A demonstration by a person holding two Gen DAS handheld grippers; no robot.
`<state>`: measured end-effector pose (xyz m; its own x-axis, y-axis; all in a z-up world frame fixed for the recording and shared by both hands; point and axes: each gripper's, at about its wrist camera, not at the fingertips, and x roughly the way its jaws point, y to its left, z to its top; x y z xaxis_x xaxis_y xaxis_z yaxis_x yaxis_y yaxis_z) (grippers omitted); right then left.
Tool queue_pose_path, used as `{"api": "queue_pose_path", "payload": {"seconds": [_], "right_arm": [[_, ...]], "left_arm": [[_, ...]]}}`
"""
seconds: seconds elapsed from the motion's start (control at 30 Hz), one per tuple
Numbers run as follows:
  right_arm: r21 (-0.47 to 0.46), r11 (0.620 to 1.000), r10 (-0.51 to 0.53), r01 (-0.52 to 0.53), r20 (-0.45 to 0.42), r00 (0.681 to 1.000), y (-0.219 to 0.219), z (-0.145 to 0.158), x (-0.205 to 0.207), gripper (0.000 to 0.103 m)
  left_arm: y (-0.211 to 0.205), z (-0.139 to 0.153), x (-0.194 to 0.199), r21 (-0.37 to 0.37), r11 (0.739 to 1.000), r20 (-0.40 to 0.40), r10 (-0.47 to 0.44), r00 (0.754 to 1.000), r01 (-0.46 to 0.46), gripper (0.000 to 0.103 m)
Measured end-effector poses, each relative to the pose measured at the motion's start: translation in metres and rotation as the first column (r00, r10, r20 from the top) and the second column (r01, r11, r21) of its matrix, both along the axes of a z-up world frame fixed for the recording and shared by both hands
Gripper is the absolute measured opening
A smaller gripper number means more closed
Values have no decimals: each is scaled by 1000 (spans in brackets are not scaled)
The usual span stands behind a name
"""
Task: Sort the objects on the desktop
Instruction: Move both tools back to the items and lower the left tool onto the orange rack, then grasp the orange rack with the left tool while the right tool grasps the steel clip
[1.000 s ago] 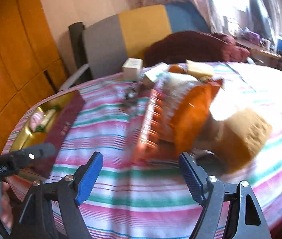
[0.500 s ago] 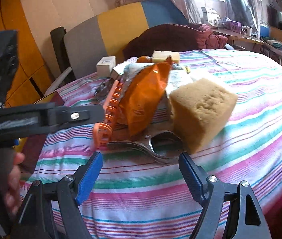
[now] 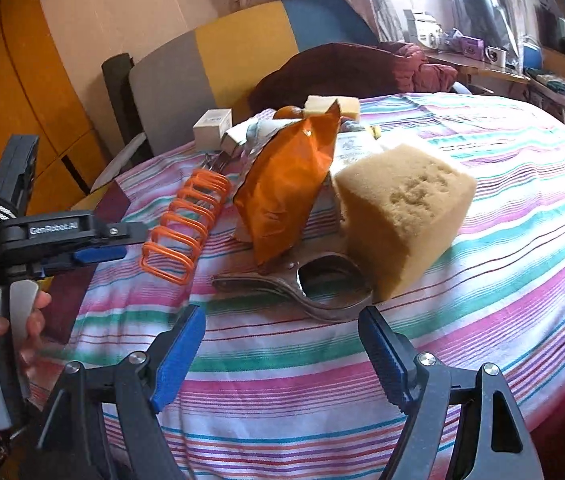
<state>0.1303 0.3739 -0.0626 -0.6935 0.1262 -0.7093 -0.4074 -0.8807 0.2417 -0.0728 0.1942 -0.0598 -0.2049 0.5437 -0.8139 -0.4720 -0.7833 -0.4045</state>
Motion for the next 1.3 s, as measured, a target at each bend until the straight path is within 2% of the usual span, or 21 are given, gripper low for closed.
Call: {"api": "queue_pose_path", "payload": {"seconds": [0.1, 0.23, 0.33, 0.43, 0.7, 0.97, 1.1, 1.2, 1.3], "right_arm": [[14, 1000, 13, -13, 4, 1000, 2, 0, -4, 80], [25, 999, 46, -46, -4, 999, 8, 2, -10, 80], [33, 996, 84, -85, 13, 996, 11, 0, -15, 80], [57, 989, 133, -135, 41, 990, 9, -2, -22, 80], [-38, 974, 224, -222, 64, 973, 4, -12, -31, 80], [-132, 946, 303, -296, 42, 952, -29, -6, -22, 81], [-92, 942, 327, -323, 30, 945, -35, 6, -12, 81], [-49, 952, 303, -302, 9, 953, -29, 18, -4, 81], [61, 966, 248, -251, 54, 967, -23, 21, -5, 80]], "left_arm": [[2, -2, -3, 11, 1000, -2, -3, 1000, 3, 54], [26, 0, 1, 6, 997, -17, -72, 997, 72, 55], [52, -6, 6, -50, 987, -22, -152, 988, 150, 55], [71, -18, 5, -113, 977, -17, -182, 983, 179, 55], [80, -22, 8, -156, 962, -113, -242, 964, 223, 54], [60, -18, 16, -163, 956, -100, -261, 960, 243, 52], [40, -16, 23, -154, 961, -82, -245, 966, 230, 51], [24, -15, 30, -144, 966, -78, -227, 971, 214, 51], [11, -16, 39, -122, 972, -83, -211, 974, 200, 51]]}}
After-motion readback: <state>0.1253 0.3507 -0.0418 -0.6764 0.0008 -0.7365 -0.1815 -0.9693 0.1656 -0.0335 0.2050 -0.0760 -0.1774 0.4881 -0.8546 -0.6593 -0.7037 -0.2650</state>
